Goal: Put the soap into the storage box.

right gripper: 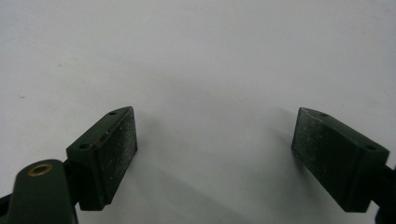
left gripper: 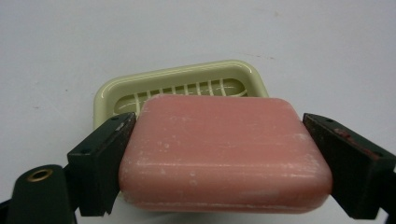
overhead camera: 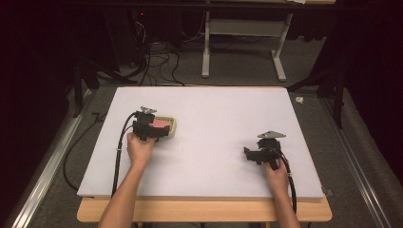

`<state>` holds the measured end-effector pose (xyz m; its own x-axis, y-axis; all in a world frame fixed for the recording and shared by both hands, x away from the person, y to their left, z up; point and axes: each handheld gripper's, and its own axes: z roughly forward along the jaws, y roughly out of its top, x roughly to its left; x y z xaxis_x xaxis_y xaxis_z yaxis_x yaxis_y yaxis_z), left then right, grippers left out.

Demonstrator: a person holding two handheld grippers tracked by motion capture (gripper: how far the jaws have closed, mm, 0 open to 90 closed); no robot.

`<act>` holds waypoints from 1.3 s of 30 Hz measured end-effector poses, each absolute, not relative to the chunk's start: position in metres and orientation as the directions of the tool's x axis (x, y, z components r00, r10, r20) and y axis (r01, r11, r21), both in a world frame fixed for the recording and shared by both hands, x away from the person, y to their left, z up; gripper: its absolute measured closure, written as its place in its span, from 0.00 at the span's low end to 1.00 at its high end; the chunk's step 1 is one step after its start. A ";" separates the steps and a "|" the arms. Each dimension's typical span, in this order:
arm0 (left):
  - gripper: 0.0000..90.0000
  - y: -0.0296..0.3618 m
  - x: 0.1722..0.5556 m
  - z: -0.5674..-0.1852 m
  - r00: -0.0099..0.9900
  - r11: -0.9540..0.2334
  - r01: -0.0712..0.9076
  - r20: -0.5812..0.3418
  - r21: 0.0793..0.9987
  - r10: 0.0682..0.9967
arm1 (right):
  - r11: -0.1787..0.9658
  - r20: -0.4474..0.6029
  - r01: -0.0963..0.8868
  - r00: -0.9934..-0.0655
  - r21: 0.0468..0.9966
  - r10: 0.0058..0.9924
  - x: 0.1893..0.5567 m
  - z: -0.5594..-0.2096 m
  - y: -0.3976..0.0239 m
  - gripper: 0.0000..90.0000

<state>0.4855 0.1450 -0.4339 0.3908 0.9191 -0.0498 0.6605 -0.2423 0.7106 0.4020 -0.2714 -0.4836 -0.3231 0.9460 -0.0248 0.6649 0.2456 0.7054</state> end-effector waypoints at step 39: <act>0.12 0.145 0.502 -0.447 0.353 -0.218 0.685 -0.055 0.695 0.934 | 0.246 -0.025 0.665 -0.323 0.706 0.946 0.402 -0.484 -0.271 0.16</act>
